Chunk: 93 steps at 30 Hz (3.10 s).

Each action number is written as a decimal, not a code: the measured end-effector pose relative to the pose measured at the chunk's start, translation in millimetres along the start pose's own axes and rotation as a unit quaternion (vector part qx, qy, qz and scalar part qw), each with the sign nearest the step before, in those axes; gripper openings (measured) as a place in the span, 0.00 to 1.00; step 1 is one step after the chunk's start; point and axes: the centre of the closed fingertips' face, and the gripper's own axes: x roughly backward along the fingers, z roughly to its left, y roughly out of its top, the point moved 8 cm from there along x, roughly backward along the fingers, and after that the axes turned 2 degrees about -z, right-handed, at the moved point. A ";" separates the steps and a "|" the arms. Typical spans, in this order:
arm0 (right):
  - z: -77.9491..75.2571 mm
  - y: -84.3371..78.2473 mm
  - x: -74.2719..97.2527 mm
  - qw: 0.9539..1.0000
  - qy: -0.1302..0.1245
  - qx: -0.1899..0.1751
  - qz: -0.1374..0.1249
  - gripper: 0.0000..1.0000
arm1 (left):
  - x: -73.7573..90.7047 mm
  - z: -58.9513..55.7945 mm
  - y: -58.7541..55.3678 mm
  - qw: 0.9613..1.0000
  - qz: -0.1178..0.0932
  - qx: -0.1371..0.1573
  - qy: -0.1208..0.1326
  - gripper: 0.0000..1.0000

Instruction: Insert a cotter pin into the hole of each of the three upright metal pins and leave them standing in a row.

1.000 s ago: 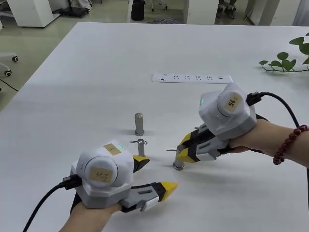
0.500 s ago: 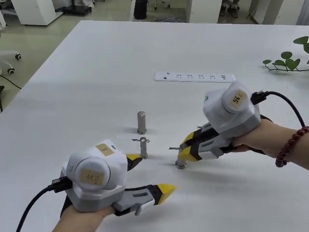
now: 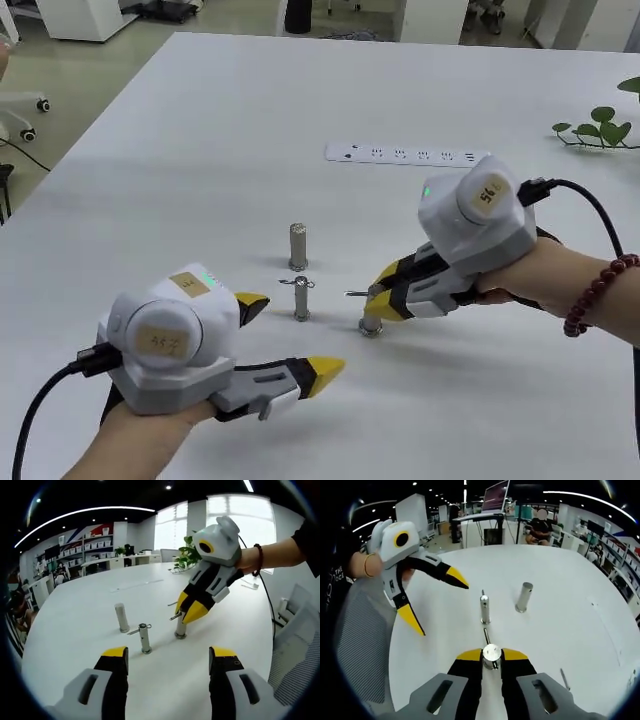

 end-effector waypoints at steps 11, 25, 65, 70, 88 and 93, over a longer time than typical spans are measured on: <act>-5.1 4.7 -0.9 1.000 -0.001 -0.001 0.002 0.08 | 0.5 3.5 4.8 1.000 -0.014 -0.009 -0.004 0.73; -7.2 5.3 -4.8 1.000 0.007 0.006 0.011 0.08 | -1.8 2.5 5.9 1.000 -0.014 -0.008 -0.008 0.75; -16.8 21.7 3.0 0.997 0.004 -0.041 -0.061 0.21 | -4.2 2.3 5.0 1.000 -0.008 -0.001 -0.008 0.79; -23.8 34.4 -2.0 0.992 -0.014 -0.066 -0.107 0.25 | -3.5 3.9 5.7 1.000 -0.012 0.001 -0.004 0.80; -43.2 53.0 -38.9 0.984 -0.071 -0.085 -0.142 0.30 | -2.8 6.1 6.7 1.000 -0.015 0.009 0.002 0.80; -46.7 54.5 -46.9 0.981 -0.075 -0.102 -0.147 0.29 | -3.3 5.9 8.0 1.000 -0.019 0.011 0.004 0.80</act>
